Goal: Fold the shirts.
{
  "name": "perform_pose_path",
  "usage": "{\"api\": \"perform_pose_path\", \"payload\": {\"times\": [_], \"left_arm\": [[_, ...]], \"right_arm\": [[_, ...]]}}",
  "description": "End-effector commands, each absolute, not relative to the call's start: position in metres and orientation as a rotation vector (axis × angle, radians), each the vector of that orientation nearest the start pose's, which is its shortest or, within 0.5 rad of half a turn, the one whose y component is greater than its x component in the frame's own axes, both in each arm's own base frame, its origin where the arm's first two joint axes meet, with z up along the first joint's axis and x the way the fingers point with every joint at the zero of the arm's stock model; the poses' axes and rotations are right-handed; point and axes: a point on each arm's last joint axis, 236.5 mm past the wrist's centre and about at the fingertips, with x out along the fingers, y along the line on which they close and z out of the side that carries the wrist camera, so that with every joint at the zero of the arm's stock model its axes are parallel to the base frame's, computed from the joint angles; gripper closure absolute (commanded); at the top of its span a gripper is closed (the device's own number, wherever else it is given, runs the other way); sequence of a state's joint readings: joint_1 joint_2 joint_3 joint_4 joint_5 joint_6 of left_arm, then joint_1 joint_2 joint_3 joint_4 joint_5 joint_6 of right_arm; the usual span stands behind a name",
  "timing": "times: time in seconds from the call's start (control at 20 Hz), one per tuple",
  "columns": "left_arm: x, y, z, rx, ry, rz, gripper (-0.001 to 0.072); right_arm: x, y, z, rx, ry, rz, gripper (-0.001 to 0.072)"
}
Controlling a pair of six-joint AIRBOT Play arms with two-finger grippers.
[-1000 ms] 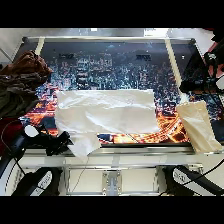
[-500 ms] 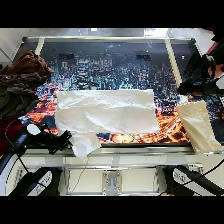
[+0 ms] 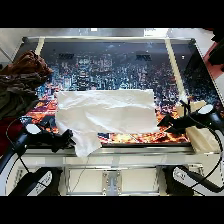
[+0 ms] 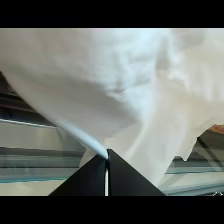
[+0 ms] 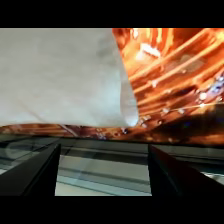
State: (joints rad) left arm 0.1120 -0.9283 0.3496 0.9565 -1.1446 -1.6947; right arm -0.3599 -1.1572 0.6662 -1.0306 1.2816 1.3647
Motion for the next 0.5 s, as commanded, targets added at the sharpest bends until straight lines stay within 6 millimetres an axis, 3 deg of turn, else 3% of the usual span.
{"api": "perform_pose_path", "payload": {"times": [0.0,0.2,0.3,0.45], "left_arm": [[0.179,-0.116,-0.091,-0.889,1.615,-0.072,0.0696],[0.179,-0.116,-0.092,-0.886,1.615,-0.072,0.0696],[0.179,-0.115,-0.092,-0.88,1.616,-0.07,0.0696],[0.179,-0.115,-0.092,-0.872,1.615,-0.078,0.0696]], "right_arm": [[0.227,0.063,-0.09,0.916,1.563,0.148,0.0089],[0.25,0.056,-0.101,0.958,1.443,0.079,0.0109],[0.264,0.047,-0.104,0.967,1.379,0.028,0.0217],[0.273,0.039,-0.106,0.997,1.34,-0.034,0.0256]]}}
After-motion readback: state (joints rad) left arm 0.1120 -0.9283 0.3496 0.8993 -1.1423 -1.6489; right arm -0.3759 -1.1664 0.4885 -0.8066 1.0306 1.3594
